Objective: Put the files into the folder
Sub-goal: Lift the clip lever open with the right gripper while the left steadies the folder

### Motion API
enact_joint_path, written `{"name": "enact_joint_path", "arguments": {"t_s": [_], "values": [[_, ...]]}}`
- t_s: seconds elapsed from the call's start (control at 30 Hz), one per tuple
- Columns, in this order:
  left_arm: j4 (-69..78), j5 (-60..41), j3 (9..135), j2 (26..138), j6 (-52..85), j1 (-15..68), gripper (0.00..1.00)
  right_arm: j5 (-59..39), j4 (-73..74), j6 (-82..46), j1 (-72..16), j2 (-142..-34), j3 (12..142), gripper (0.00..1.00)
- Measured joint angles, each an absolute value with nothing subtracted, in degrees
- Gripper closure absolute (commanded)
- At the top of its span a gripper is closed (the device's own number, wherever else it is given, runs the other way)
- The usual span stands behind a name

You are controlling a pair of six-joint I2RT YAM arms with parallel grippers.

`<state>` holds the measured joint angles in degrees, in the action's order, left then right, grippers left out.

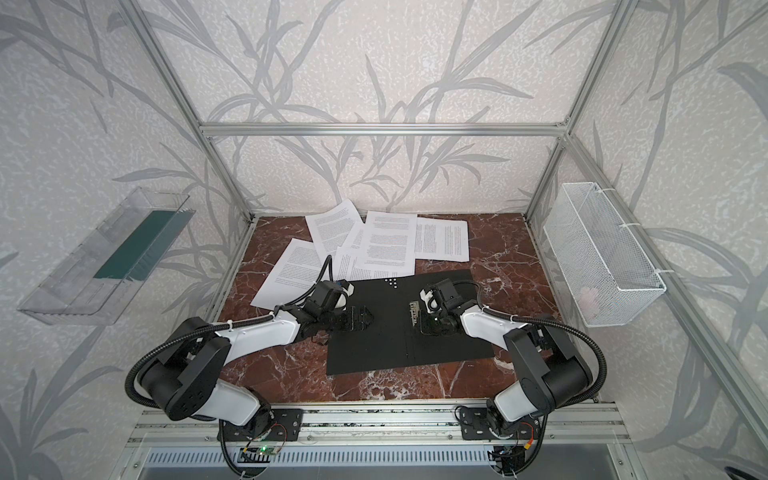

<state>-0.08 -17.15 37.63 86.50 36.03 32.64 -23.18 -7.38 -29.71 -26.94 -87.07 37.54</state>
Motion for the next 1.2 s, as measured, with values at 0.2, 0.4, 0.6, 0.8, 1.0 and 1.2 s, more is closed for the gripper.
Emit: {"name": "enact_joint_path", "arguments": {"t_s": [0.2, 0.4, 0.6, 0.8, 1.0, 1.2], "values": [[-1.87, -10.96, 38.22, 86.5, 35.53, 32.67, 0.01, -21.93, -6.44, -31.29, -27.88, -87.26, 37.54, 1.0], [-3.11, -6.02, 38.68, 86.87, 35.42, 32.62, 0.01, -19.68, -4.75, -32.99, -28.42, -87.57, 37.5, 1.0], [-3.38, -3.84, 40.36, 88.9, 34.87, 32.62, 0.01, -17.34, -2.44, -35.55, -28.82, -87.57, 36.71, 1.0], [-2.96, -2.85, 41.23, 90.06, 34.33, 32.62, 0.01, -14.57, -0.14, -38.15, -29.28, -88.27, 35.7, 1.0], [-2.81, -2.39, 42.09, 91.05, 34.0, 32.62, 0.01, -13.28, 1.65, -39.66, -29.34, -88.79, 35.4, 1.0], [-2.79, 0.32, 42.74, 92.14, 34.09, 32.62, 0.01, -11.4, 1.08, -40.86, -29.32, -85.47, 34.76, 1.0]]}}
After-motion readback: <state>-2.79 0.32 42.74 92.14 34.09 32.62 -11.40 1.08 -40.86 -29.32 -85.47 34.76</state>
